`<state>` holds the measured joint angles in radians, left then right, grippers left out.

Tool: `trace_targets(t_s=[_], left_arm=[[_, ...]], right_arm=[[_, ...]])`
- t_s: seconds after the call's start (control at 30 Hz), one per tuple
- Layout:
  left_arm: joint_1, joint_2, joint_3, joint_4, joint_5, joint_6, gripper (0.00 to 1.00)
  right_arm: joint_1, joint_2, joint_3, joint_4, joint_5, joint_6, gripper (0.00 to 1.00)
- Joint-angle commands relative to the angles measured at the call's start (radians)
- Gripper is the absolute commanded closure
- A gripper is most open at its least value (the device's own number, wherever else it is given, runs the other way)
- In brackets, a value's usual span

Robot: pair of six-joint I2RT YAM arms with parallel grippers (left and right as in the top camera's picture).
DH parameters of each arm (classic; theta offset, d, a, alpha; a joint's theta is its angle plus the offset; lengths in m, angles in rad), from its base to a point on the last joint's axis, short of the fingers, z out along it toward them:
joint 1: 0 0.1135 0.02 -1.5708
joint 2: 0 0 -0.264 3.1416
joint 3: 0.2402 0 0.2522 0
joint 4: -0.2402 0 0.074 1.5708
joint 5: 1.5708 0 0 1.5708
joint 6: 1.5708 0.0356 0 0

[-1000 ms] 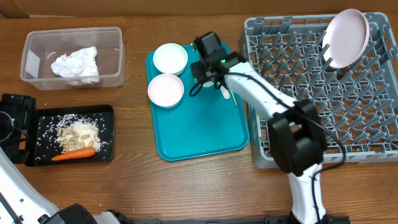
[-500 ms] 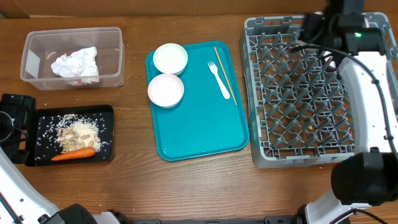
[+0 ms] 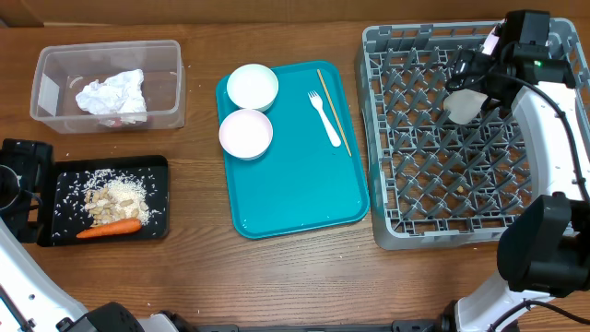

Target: Sort waste into correct bins and load items into the dishwasher rack

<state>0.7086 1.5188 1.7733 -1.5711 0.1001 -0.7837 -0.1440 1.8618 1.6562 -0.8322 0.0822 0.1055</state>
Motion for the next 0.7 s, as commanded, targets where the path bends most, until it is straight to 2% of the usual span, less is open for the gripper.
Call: trace_targets(t_s=[0.0, 0.13, 0.2, 0.3, 0.43, 0.57, 0.67], left_arm=[[-0.002, 0.000, -0.005, 0.002, -0.006, -0.009, 0.00], [-0.002, 0.000, -0.005, 0.002, -0.006, -0.009, 0.00], [-0.002, 0.000, -0.005, 0.002, -0.006, -0.009, 0.00], [-0.002, 0.000, -0.005, 0.002, -0.006, -0.009, 0.00], [-0.002, 0.000, -0.005, 0.002, -0.006, -0.009, 0.00], [-0.002, 0.000, -0.005, 0.002, -0.006, -0.009, 0.00], [-0.002, 0.000, -0.005, 0.002, -0.006, -0.009, 0.00]], right_arm=[[0.001, -0.018, 0.039, -0.042, -0.144, 0.004, 0.00], [0.052, -0.079, 0.061, -0.064, -0.356, 0.013, 0.00], [0.104, -0.106, 0.061, -0.064, -0.365, 0.053, 0.00], [0.259, -0.125, 0.061, -0.064, -0.377, 0.136, 0.00], [0.471, -0.102, 0.060, -0.002, -0.476, 0.138, 0.00], [0.610, -0.057, 0.060, 0.074, -0.452, 0.138, 0.00], [0.706, 0.000, 0.060, 0.106, -0.354, 0.131, 0.00]])
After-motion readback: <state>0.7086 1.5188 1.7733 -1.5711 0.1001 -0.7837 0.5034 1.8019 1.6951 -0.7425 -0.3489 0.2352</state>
